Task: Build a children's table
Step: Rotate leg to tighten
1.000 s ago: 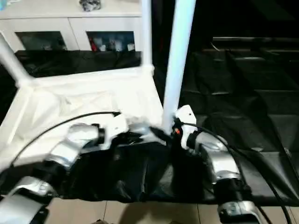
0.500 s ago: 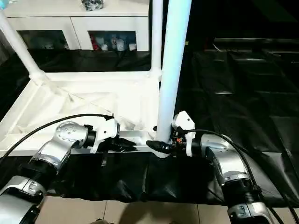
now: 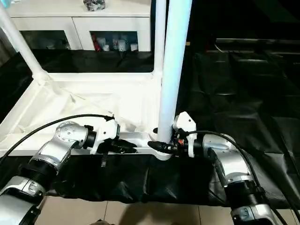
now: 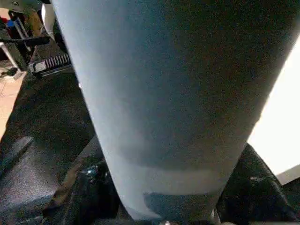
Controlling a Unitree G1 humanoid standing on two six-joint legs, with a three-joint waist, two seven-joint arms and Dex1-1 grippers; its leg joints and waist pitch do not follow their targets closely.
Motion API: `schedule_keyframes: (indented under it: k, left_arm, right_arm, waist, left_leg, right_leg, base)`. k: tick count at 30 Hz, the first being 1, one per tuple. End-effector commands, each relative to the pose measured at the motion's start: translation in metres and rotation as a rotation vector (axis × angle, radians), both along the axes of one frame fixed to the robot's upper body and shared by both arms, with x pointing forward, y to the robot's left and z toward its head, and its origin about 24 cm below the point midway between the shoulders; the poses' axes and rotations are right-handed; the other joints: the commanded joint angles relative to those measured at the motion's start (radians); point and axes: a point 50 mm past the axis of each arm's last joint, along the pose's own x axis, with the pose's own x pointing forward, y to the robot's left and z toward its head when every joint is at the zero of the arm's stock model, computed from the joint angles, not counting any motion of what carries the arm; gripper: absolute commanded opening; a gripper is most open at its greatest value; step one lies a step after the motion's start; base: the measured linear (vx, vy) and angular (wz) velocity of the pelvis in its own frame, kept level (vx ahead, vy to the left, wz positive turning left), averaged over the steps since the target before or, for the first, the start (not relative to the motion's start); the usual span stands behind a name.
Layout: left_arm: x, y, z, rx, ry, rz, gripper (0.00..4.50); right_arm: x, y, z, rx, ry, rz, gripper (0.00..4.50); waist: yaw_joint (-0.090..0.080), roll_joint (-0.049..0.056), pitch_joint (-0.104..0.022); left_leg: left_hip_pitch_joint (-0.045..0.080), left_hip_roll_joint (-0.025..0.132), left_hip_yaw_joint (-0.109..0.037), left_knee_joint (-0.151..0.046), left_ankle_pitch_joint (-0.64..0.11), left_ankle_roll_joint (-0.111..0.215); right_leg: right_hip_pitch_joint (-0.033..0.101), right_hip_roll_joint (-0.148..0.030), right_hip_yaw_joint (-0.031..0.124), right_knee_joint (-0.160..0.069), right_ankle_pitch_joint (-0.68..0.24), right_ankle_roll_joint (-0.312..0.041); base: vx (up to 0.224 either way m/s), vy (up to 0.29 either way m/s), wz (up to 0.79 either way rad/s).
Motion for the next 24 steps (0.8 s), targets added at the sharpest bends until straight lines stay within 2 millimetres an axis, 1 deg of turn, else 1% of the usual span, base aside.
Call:
schedule_keyframes:
  k: [1,3,4,5,6,8,9,10,11,12,13,14,15,16,17,18,19,20,21,22,23,24]
  left_arm:
    - [0.003,-0.004,0.007,-0.038,-0.031,0.004,0.0]
    - [0.003,-0.005,0.007,-0.044,-0.031,0.009,0.0]
    - [0.003,-0.007,0.006,-0.048,-0.036,0.017,0.0]
    - [0.004,-0.01,0.005,-0.048,-0.042,0.03,0.0]
    - [0.004,-0.01,0.005,-0.047,-0.043,0.032,0.0]
    - [0.005,-0.017,0.002,-0.04,-0.058,0.065,0.0]
    - [0.005,-0.018,0.002,-0.039,-0.059,0.067,0.0]
    - [0.006,-0.021,0.0,-0.032,-0.065,0.08,0.0]
    - [0.007,-0.03,-0.003,-0.027,-0.072,0.109,0.0]
    - [0.007,-0.034,-0.004,-0.027,-0.075,0.121,0.0]
    - [0.008,-0.039,-0.004,-0.034,-0.078,0.136,0.0]
    - [0.008,-0.041,-0.004,-0.038,-0.077,0.141,0.0]
    - [0.009,-0.054,-0.003,-0.06,-0.081,0.169,0.0]
    - [0.01,-0.061,-0.002,-0.07,-0.085,0.181,0.0]
    - [0.01,-0.071,-0.001,-0.082,-0.089,0.195,0.0]
    - [0.01,-0.071,-0.001,-0.082,-0.089,0.195,0.0]
    - [0.01,-0.077,0.0,-0.089,-0.094,0.207,0.0]
    - [0.011,-0.081,0.001,-0.093,-0.099,0.217,0.0]
    - [0.011,-0.086,0.002,-0.099,-0.103,0.227,0.0]
    - [0.012,-0.091,0.004,-0.107,-0.116,0.239,0.0]
    - [0.012,-0.091,0.004,-0.107,-0.116,0.239,0.0]
    - [0.013,-0.093,0.004,-0.111,-0.121,0.244,0.0]
  right_arm:
    - [-0.014,0.011,-0.017,0.019,0.107,0.059,2.11]
    - [-0.015,0.013,-0.019,0.029,0.112,0.046,2.11]
    - [-0.016,0.015,-0.021,0.042,0.119,0.022,2.1]
    - [-0.016,0.017,-0.023,0.054,0.122,-0.01,2.1]
    - [-0.016,0.017,-0.023,0.055,0.123,-0.014,2.1]
    - [-0.014,0.023,-0.029,0.067,0.118,-0.104,2.09]
    - [-0.013,0.023,-0.029,0.067,0.119,-0.11,2.09]
    - [-0.011,0.025,-0.032,0.07,0.122,-0.157,2.09]
    - [-0.004,0.032,-0.037,0.078,0.111,-0.271,2.09]
    - [-0.002,0.035,-0.038,0.09,0.124,-0.312,2.09]
    - [0.001,0.039,-0.04,0.099,0.138,-0.358,2.09]
    - [0.002,0.041,-0.041,0.099,0.139,-0.373,2.08]
    - [0.008,0.053,-0.042,0.109,0.153,-0.447,2.08]
    - [0.011,0.059,-0.043,0.115,0.158,-0.475,2.08]
    - [0.016,0.069,-0.043,0.106,0.166,-0.517,2.08]
    - [0.016,0.069,-0.043,0.106,0.166,-0.517,2.08]
    - [0.019,0.075,-0.043,0.091,0.169,-0.544,2.08]
    - [0.022,0.079,-0.043,0.081,0.169,-0.563,2.08]
    - [0.026,0.086,-0.042,0.079,0.185,-0.585,2.08]
    - [0.03,0.097,-0.037,0.089,0.174,-0.567,2.08]
    - [0.03,0.097,-0.037,0.089,0.174,-0.567,2.08]
    - [0.032,0.101,-0.034,0.077,0.145,-0.555,2.08]
  waist:
    - [0.001,-0.013,-0.058]
    - [0.0,-0.016,-0.058]
    - [0.002,-0.014,-0.058]
    - [0.003,-0.016,-0.057]
    - [0.003,-0.015,-0.057]
    - [-0.001,-0.013,-0.053]
    - [-0.003,-0.014,-0.051]
    - [-0.007,-0.015,-0.048]
    - [-0.01,-0.012,-0.046]
    - [-0.015,-0.01,-0.044]
    - [-0.023,-0.013,-0.041]
    - [-0.026,-0.013,-0.04]
    - [-0.031,-0.011,-0.036]
    - [-0.035,-0.011,-0.037]
    - [-0.041,-0.014,-0.037]
    - [-0.045,-0.011,-0.04]
    - [-0.048,-0.012,-0.039]
    - [-0.049,-0.011,-0.038]
    - [-0.052,-0.012,-0.04]
    - [-0.053,-0.013,-0.043]
    - [-0.054,-0.013,-0.043]
    - [-0.056,-0.012,-0.044]
  left_leg:
    - [0.005,0.024,-0.003,-0.061,-0.14,0.081]
    - [0.005,0.024,-0.002,-0.06,-0.14,0.082]
    - [0.005,0.025,-0.002,-0.061,-0.14,0.08]
    - [0.005,0.025,-0.002,-0.061,-0.142,0.08]
    - [0.004,0.024,-0.003,-0.062,-0.149,0.075]
    - [0.006,0.024,-0.003,-0.066,-0.176,0.061]
    - [0.008,0.023,-0.005,-0.07,-0.205,0.048]
    - [0.009,0.023,-0.006,-0.074,-0.23,0.037]
    - [0.009,0.023,-0.007,-0.075,-0.24,0.03]
    - [0.01,0.023,-0.007,-0.077,-0.258,0.02]
    - [0.015,0.02,-0.012,-0.082,-0.305,-0.003]
    - [0.019,0.021,-0.013,-0.083,-0.317,-0.006]
    - [0.021,0.021,-0.013,-0.086,-0.341,-0.013]
    - [0.023,0.019,-0.015,-0.086,-0.357,-0.017]
    - [0.023,0.016,-0.017,-0.086,-0.369,-0.016]
    - [0.024,0.016,-0.017,-0.085,-0.362,-0.015]
    - [0.018,0.015,-0.018,-0.087,-0.355,-0.009]
    - [0.019,0.015,-0.017,-0.086,-0.356,-0.009]
    - [0.02,0.012,-0.017,-0.084,-0.349,-0.008]
    - [0.017,0.012,-0.018,-0.084,-0.332,-0.004]
    - [0.016,0.012,-0.016,-0.083,-0.325,0.0]
    - [0.013,0.013,-0.016,-0.083,-0.311,0.007]
  right_leg:
    - [0.055,-0.054,0.033,-0.066,-0.095,-0.245]
    - [0.054,-0.053,0.034,-0.067,-0.088,-0.245]
    - [0.055,-0.054,0.034,-0.067,-0.084,-0.244]
    - [0.054,-0.054,0.034,-0.068,-0.085,-0.244]
    - [0.054,-0.055,0.033,-0.068,-0.099,-0.241]
    - [0.051,-0.055,0.034,-0.074,-0.143,-0.233]
    - [0.051,-0.056,0.033,-0.08,-0.199,-0.221]
    - [0.049,-0.057,0.034,-0.085,-0.253,-0.207]
    - [0.047,-0.058,0.035,-0.088,-0.278,-0.199]
    - [0.043,-0.058,0.035,-0.091,-0.307,-0.194]
    - [0.044,-0.059,0.034,-0.1,-0.393,-0.168]
    - [0.042,-0.058,0.036,-0.101,-0.401,-0.164]
    - [0.037,-0.057,0.038,-0.103,-0.415,-0.16]
    - [0.037,-0.057,0.037,-0.103,-0.43,-0.158]
    - [0.04,-0.056,0.035,-0.108,-0.461,-0.144]
    - [0.037,-0.058,0.038,-0.108,-0.456,-0.144]
    - [0.041,-0.057,0.037,-0.109,-0.455,-0.138]
    - [0.038,-0.056,0.037,-0.109,-0.458,-0.138]
    - [0.038,-0.057,0.038,-0.109,-0.459,-0.137]
    - [0.042,-0.057,0.037,-0.109,-0.444,-0.14]
    - [0.041,-0.057,0.038,-0.108,-0.428,-0.144]
    - [0.043,-0.056,0.038,-0.106,-0.394,-0.153]
  base:
    - [0.0,0.0,0.0]
    - [0.0,0.0,0.0]
    - [0.0,0.0,0.0]
    - [0.0,0.0,0.0]
    - [0.0,0.0,0.0]
    - [0.0,0.0,0.0]
    - [0.0,0.0,0.0]
    - [0.0,0.0,0.0]
    - [0.0,0.0,0.0]
    - [0.0,0.0,0.0]
    - [0.0,0.0,0.0]
    - [0.0,0.0,0.0]
    - [0.0,0.0,0.0]
    - [0.0,0.0,0.0]
    - [0.0,0.0,0.0]
    - [0.0,0.0,0.0]
    - [0.0,0.0,0.0]
    - [0.0,0.0,0.0]
    - [0.0,0.0,0.0]
    - [0.0,0.0,0.0]
    - [0.0,0.0,0.0]
    - [0.0,0.0,0.0]
